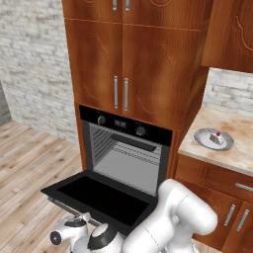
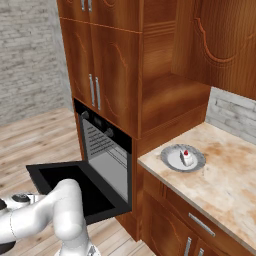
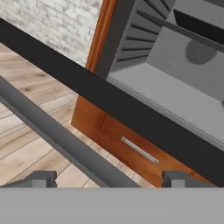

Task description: Take the baked cake out of the oven and place it on the plate for cooling. Then close the oven door.

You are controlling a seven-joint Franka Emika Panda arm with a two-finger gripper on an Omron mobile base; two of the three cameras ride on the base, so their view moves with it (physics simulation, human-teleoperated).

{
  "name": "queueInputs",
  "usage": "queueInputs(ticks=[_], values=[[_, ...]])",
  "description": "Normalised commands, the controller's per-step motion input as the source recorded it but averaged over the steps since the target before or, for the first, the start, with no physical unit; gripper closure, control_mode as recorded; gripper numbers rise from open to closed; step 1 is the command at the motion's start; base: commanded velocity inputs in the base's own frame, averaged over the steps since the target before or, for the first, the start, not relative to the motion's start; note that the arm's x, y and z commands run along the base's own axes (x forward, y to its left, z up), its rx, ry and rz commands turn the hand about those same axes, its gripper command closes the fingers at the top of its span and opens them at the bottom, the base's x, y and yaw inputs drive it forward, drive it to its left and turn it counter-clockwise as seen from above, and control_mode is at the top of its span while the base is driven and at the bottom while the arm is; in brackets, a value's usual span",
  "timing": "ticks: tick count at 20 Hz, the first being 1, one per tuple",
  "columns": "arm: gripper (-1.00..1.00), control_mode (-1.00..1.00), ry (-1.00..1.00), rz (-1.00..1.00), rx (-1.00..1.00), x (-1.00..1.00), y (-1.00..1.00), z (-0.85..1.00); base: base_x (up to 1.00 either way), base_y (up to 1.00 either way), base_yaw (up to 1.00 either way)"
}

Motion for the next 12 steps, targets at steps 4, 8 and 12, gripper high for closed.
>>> queueInputs(ticks=[4, 8, 12], values=[[-1.0, -1.0, -0.22, 0.0, -0.19, 0.59, -0.26, -0.23, 0.0, 0.0, 0.0], [-1.0, -1.0, -0.18, -0.01, -0.21, 0.6, -0.3, -0.2, 0.0, 0.0, 0.0], [-1.0, -1.0, -0.16, -0.02, -0.22, 0.61, -0.33, -0.16, 0.0, 0.0, 0.0]])
